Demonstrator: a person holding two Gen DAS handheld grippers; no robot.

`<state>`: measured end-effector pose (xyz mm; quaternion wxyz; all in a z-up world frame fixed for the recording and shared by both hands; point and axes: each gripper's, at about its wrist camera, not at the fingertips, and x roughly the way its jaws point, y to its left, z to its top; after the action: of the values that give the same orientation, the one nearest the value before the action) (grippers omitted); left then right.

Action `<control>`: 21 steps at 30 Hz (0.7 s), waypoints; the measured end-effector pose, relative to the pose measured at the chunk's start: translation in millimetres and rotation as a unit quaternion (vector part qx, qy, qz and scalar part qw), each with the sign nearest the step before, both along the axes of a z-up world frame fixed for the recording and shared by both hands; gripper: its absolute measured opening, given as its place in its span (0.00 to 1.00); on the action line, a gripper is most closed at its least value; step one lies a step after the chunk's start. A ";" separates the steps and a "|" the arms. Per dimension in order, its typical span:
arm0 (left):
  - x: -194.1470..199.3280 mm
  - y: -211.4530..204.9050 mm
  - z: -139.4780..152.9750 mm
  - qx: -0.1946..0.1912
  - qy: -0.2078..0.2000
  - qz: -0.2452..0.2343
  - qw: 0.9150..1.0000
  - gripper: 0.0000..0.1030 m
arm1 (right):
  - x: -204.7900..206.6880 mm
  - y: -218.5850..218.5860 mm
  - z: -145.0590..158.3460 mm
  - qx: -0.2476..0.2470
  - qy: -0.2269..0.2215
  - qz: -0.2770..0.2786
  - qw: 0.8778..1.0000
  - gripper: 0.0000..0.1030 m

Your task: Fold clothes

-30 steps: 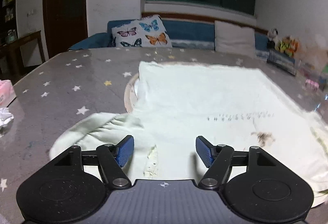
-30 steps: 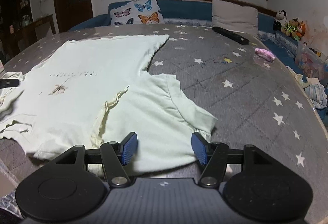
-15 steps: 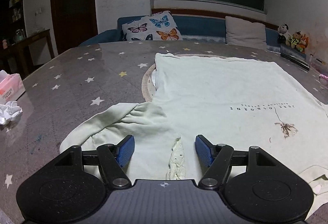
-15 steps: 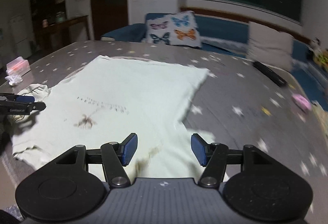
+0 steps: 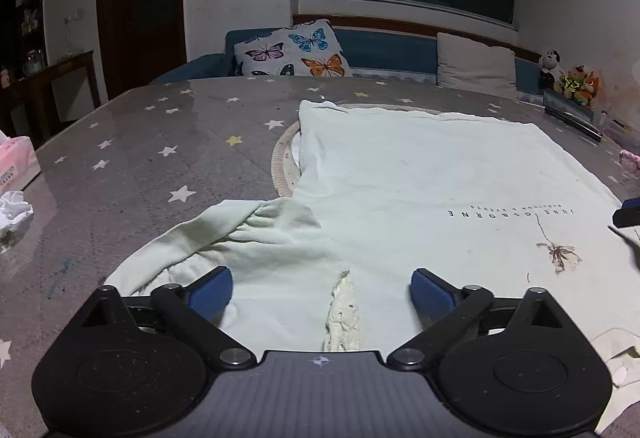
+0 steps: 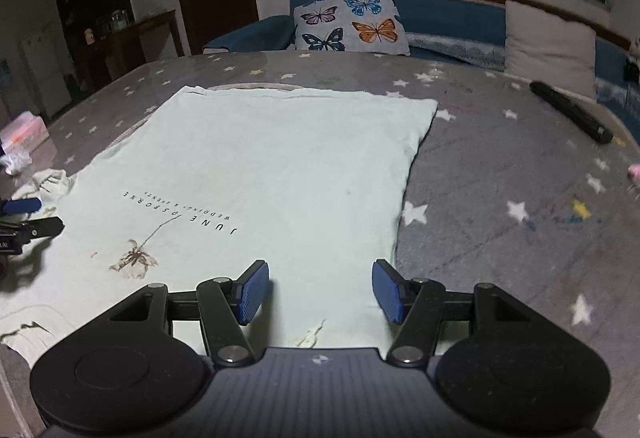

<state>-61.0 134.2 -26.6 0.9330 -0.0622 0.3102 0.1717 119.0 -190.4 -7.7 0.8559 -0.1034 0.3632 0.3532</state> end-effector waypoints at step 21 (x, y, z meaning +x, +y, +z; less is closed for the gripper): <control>-1.2 1.8 -0.9 -0.011 -0.005 0.005 1.000 1.00 | 70.6 49.5 -2.1 0.001 0.004 0.009 1.000 0.60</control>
<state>-62.2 136.0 -27.5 0.9330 -0.0743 0.3070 0.1723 189.6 -140.9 -9.9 0.8515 -0.1042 0.3651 0.3618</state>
